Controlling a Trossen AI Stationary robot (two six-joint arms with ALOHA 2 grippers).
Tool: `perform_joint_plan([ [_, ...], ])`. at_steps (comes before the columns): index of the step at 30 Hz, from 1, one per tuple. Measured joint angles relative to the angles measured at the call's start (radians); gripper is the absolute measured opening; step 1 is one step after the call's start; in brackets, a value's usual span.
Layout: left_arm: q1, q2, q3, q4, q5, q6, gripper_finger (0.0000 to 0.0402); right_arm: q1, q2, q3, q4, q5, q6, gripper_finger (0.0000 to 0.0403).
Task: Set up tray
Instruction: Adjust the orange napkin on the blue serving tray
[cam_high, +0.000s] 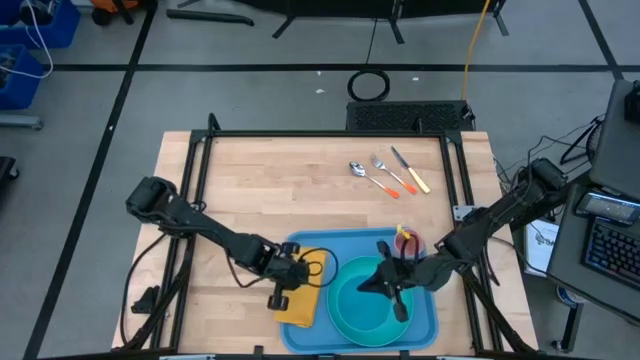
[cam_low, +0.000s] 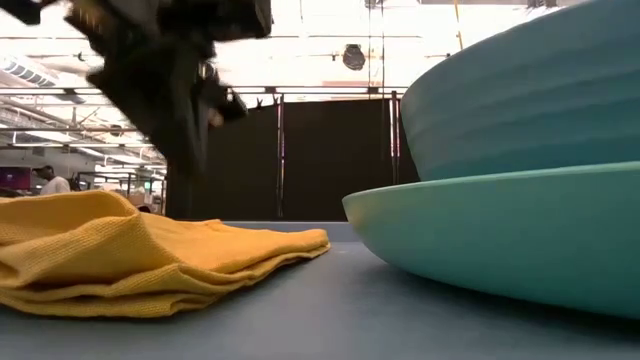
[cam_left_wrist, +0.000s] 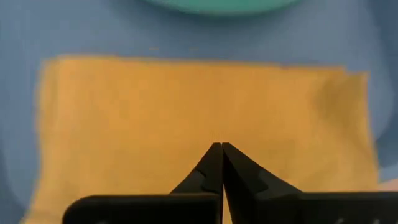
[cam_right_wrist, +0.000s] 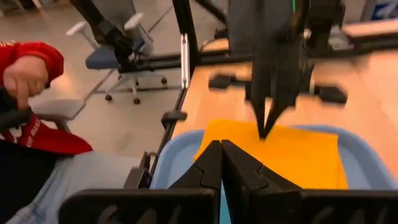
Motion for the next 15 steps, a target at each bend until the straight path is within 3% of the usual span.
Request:
perform_joint_plan([
  [10, -0.007, 0.059, -0.001, 0.012, 0.025, 0.012, 0.0002, -0.003, -0.013, -0.004, -0.003, 0.032, -0.047, 0.0000],
  [15, -0.006, 0.090, 0.001, 0.080, 0.121, 0.016, 0.0001, -0.008, -0.012, -0.029, 0.002, 0.056, -0.039, 0.0000],
])
